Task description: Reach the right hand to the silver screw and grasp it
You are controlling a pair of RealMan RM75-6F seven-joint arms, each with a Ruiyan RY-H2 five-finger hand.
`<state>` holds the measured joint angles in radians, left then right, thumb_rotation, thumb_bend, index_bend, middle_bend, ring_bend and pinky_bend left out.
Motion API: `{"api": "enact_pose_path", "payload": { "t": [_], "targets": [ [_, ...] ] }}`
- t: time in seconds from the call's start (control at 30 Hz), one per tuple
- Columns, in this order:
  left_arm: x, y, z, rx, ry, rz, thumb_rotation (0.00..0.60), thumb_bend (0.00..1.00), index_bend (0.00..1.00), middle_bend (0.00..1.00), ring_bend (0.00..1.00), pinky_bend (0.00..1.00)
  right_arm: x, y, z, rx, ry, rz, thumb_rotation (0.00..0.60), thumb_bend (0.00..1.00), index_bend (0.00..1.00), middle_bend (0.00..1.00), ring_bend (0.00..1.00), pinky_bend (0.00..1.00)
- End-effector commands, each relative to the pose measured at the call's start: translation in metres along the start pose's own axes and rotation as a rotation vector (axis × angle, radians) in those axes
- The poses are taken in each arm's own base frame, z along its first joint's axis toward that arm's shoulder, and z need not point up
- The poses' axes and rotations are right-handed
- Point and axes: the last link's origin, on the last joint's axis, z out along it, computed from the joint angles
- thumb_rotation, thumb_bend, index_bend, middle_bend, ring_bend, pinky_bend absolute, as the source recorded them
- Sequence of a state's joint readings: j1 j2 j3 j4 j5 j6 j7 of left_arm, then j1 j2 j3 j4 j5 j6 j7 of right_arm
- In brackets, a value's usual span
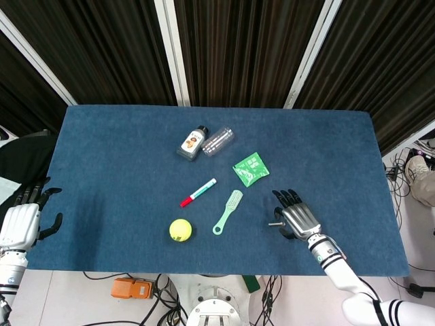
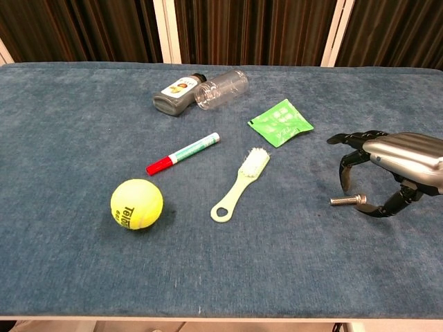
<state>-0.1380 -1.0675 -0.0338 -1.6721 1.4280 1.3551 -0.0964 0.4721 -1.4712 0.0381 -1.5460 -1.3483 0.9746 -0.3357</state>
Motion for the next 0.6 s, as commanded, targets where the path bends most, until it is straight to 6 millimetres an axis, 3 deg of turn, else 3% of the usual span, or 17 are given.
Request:
{"api": "enact_pose_path", "payload": {
  "t": [0.03, 0.6],
  "targets": [
    [0.0000, -0.0001, 0.0001, 0.001, -0.001, -0.001, 0.600, 0.45, 0.23, 0.05, 0.04, 0.12, -0.0003, -0.0008, 0.0012, 0.002, -0.002, -0.001, 0.600, 0.50, 0.53, 0.06, 0.08, 0.05],
    [0.0011, -0.0012, 0.0001, 0.005, 0.000, -0.004, 0.600, 0.45, 0.23, 0.05, 0.04, 0.12, -0.0048, -0.0019, 0.0065, 0.000, -0.020, -0.014, 0.600, 0.51, 0.57, 0.06, 0.09, 0.05]
  ]
}}
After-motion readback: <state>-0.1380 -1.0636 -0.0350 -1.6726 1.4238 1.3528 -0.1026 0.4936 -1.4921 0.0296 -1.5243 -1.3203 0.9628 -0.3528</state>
